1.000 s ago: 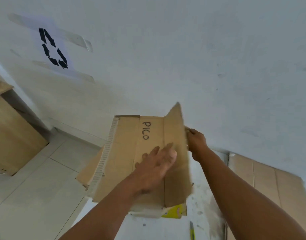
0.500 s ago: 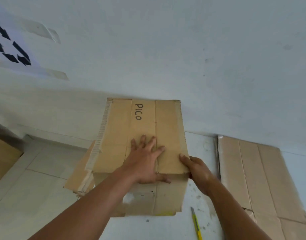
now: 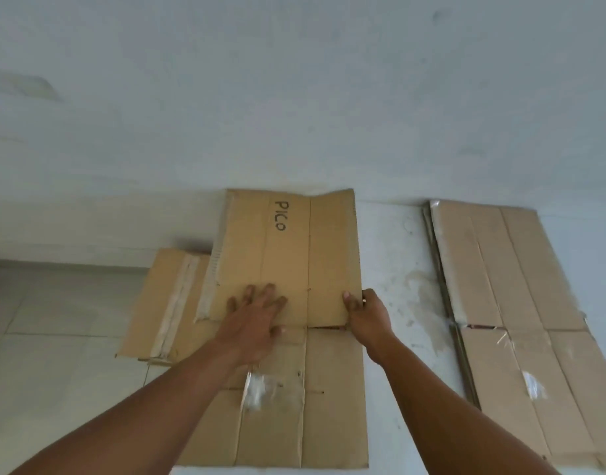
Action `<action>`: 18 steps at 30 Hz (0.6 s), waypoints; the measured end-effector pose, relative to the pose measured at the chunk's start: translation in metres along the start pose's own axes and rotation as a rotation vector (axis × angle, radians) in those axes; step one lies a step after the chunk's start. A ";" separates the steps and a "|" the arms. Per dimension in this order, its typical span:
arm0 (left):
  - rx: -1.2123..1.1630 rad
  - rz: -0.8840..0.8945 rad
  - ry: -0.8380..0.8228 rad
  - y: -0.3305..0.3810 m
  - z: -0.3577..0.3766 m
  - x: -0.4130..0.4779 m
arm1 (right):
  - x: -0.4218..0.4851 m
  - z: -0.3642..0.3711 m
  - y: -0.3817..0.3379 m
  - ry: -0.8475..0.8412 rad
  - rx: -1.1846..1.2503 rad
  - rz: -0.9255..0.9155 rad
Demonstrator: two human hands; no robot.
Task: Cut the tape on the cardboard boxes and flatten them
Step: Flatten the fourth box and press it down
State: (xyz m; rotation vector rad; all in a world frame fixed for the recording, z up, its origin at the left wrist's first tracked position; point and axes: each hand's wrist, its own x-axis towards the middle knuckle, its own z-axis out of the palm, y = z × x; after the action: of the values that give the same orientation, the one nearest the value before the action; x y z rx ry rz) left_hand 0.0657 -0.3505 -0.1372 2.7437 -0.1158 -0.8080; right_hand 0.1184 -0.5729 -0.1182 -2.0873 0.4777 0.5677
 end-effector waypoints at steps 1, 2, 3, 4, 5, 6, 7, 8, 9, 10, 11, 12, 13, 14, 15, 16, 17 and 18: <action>0.006 0.021 -0.004 -0.010 0.004 0.000 | -0.001 0.005 0.005 0.011 -0.076 0.005; -0.002 0.043 0.021 -0.019 0.008 0.000 | 0.000 0.010 0.011 0.034 -0.189 0.007; -0.037 0.060 0.078 -0.027 0.011 0.000 | 0.000 0.014 0.016 0.066 -0.319 0.013; -0.092 0.055 0.159 -0.034 0.014 -0.001 | -0.002 0.019 0.021 0.104 -0.441 0.033; -0.136 0.008 0.250 -0.039 0.016 -0.002 | -0.005 0.023 0.024 0.142 -0.514 0.058; -0.161 -0.089 0.320 -0.043 0.019 -0.003 | -0.009 0.027 0.026 0.163 -0.536 0.087; -0.195 -0.231 0.348 -0.046 0.020 -0.005 | -0.013 0.031 0.026 0.175 -0.520 0.110; -0.279 -0.375 0.330 -0.048 0.020 -0.007 | -0.016 0.035 0.026 0.178 -0.490 0.135; -0.398 -0.491 0.299 -0.049 0.019 -0.009 | -0.018 0.039 0.026 0.178 -0.465 0.157; -0.511 -0.565 0.270 -0.051 0.018 -0.011 | -0.018 0.041 0.026 0.178 -0.450 0.182; -0.587 -0.609 0.253 -0.053 0.017 -0.012 | -0.018 0.042 0.025 0.172 -0.433 0.208; -0.641 -0.634 0.251 -0.055 0.015 -0.011 | -0.017 0.040 0.024 0.155 -0.404 0.226; -0.684 -0.657 0.262 -0.059 0.012 -0.010 | -0.016 0.038 0.023 0.136 -0.356 0.227; -0.710 -0.680 0.266 -0.062 0.009 -0.009 | -0.015 0.034 0.021 0.118 -0.294 0.218; -0.703 -0.698 0.266 -0.066 0.005 -0.008 | -0.015 0.030 0.019 0.102 -0.237 0.200; -0.667 -0.702 0.263 -0.068 0.002 -0.009 | -0.015 0.027 0.019 0.088 -0.204 0.173; -0.633 -0.706 0.257 -0.069 -0.002 -0.011 | -0.016 0.024 0.018 0.081 -0.191 0.138; -0.620 -0.712 0.258 -0.068 -0.005 -0.013 | -0.017 0.021 0.018 0.082 -0.186 0.104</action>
State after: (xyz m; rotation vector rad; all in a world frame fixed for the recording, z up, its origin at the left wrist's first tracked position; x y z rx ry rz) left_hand 0.0578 -0.2821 -0.1459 2.2261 1.0271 -0.4971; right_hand 0.0901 -0.5624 -0.1311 -2.2798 0.6029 0.6084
